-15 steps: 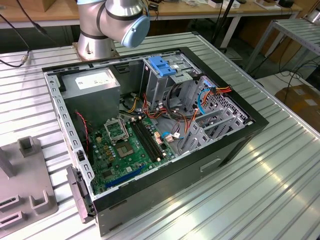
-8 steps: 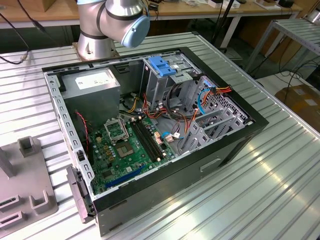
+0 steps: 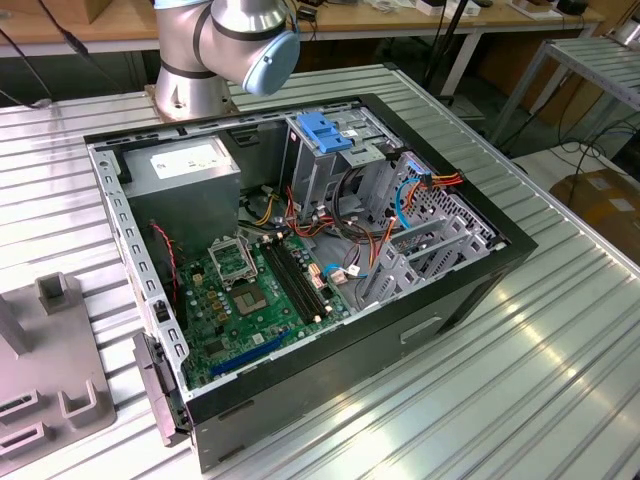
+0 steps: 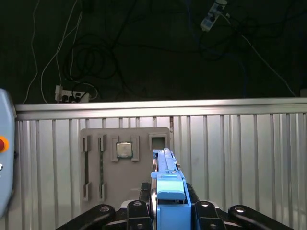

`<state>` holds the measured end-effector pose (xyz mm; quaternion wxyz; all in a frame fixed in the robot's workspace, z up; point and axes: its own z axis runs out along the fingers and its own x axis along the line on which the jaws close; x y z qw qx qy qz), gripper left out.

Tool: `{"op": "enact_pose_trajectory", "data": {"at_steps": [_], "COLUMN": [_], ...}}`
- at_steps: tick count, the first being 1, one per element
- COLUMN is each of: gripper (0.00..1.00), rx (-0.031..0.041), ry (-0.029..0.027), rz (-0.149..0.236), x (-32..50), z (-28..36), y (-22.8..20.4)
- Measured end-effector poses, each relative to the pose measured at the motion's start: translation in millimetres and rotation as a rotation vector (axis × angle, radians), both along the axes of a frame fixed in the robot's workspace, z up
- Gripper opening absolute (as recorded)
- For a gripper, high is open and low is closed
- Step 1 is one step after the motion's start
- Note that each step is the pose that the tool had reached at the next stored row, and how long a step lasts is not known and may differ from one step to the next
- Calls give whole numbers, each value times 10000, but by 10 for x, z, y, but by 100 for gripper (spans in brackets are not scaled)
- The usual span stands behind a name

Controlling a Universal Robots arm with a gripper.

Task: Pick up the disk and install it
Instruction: 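Pick up the disk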

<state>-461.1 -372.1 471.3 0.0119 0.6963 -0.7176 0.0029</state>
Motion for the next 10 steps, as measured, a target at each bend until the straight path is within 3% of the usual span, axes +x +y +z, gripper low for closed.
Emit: {"op": "enact_pose_trajectory", "data": {"at_steps": [10], "gripper": [37], "rx": [19], "ry": [1], "rz": [0], "x": [0], "z": [216], "y": [0]}}
